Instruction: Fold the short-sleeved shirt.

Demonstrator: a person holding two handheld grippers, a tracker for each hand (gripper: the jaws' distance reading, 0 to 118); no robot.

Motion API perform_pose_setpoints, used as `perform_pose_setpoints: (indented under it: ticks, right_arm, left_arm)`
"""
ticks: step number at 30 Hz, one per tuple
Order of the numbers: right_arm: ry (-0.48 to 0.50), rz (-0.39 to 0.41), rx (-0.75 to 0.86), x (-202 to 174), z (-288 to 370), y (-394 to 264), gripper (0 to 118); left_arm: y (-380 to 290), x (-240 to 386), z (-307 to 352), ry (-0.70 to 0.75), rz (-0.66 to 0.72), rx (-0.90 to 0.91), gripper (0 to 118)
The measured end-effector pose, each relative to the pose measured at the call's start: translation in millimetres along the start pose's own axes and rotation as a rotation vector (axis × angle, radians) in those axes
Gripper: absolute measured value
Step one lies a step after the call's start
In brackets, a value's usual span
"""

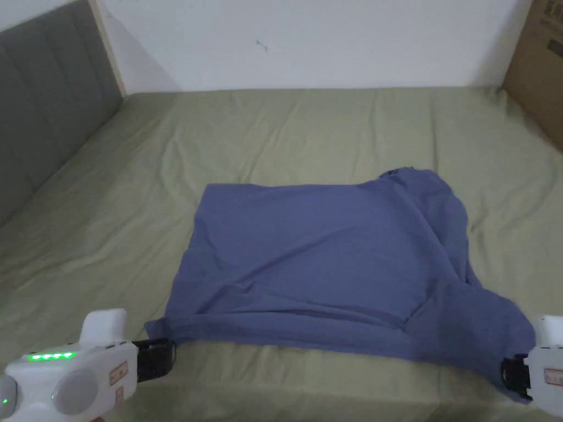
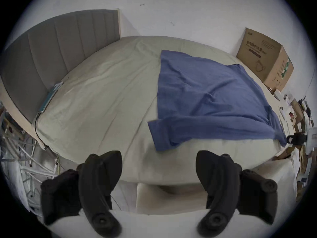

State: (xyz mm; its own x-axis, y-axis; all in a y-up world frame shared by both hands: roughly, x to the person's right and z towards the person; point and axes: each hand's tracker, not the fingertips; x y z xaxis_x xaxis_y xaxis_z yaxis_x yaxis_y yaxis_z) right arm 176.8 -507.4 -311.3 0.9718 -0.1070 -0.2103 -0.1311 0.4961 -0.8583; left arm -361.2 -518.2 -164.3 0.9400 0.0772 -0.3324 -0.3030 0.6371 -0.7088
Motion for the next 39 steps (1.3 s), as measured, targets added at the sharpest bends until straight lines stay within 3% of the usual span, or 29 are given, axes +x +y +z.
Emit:
perform_pose_setpoints:
  ticks: [3,6,7,8,9,10,16,17,19,20,21,24,25,26,27,28,30,32,33,39]
  right_arm:
    - [-0.012,0.000,-0.011,0.7,-4.8,2.4,0]
    - [-0.025,0.010,-0.030,0.8,-11.6,1.9,0]
    - [-0.029,0.015,-0.035,0.3,-12.6,1.4,0]
    - [-0.030,0.020,-0.039,0.0,-13.4,0.8,0]
    - [-0.030,0.022,-0.042,-0.1,-14.3,0.3,0]
    - [-0.028,0.022,-0.047,0.0,-14.8,0.2,0]
    - [-0.008,0.015,-0.037,2.9,-8.9,2.5,0]
    - [-0.008,0.007,-0.031,4.7,-7.9,4.1,8]
    - [-0.011,-0.012,-0.026,8.5,-7.0,7.2,73]
    - [-0.011,-0.017,-0.027,10.9,-8.0,8.0,90]
    - [-0.019,-0.021,-0.027,12.8,-10.0,8.0,91]
    - [-0.068,0.004,-0.046,16.2,-13.6,6.8,90]
    - [-0.072,0.011,-0.064,17.2,-17.4,4.9,85]
    - [-0.069,0.016,-0.086,19.1,-22.0,3.1,67]
    - [-0.060,0.009,-0.101,21.3,-27.5,0.9,20]
    - [-0.043,-0.001,-0.122,22.8,-32.1,-0.9,7]
    - [0.034,-0.049,-0.129,21.2,-36.5,-4.3,7]
    - [-0.052,0.059,-0.111,10.5,-30.1,-1.8,7]
    - [-0.072,0.072,-0.098,6.8,-25.8,-1.0,7]
    - [0.004,-0.003,0.018,11.5,18.2,37.8,7]
  left_arm:
    - [16.1,3.4,-13.0,0.007,0.024,-0.002,90]
    - [28.8,8.1,-29.4,-0.037,0.037,-0.019,74]
    - [30.6,13.4,-30.6,-0.047,0.033,-0.024,74]
    - [31.2,18.7,-32.0,-0.049,0.019,-0.021,54]
    - [30.9,22.9,-33.7,-0.043,-0.009,-0.021,16]
    - [30.0,26.8,-36.5,-0.011,-0.052,-0.041,1]
    - [28.6,32.4,-24.9,-0.035,-0.029,-0.018,1]
    - [29.1,31.6,-22.7,-0.038,-0.022,-0.016,1]
    - [31.1,27.4,-19.6,-0.050,-0.013,-0.012,1]
    - [31.1,28.9,-17.5,-0.051,-0.015,-0.010,1]
    - [30.7,30.8,-15.9,-0.050,-0.022,-0.006,1]
    - [32.2,31.6,-14.9,-0.050,-0.034,-0.005,1]
    - [31.9,32.1,-15.5,-0.051,-0.036,-0.006,1]
    - [31.6,32.8,-16.3,-0.051,-0.036,-0.010,1]
    - [32.9,29.8,-17.7,-0.051,-0.034,-0.014,1]
    - [32.4,29.9,-17.8,-0.051,-0.033,-0.015,1]
    - [31.4,30.2,-17.1,-0.055,-0.028,-0.015,1]
    - [32.3,27.0,-16.7,-0.058,-0.029,-0.013,1]
    - [33.0,27.0,-15.5,-0.055,-0.035,-0.013,1]
    - [48.0,28.4,-3.6,-0.042,-0.090,0.001,1]
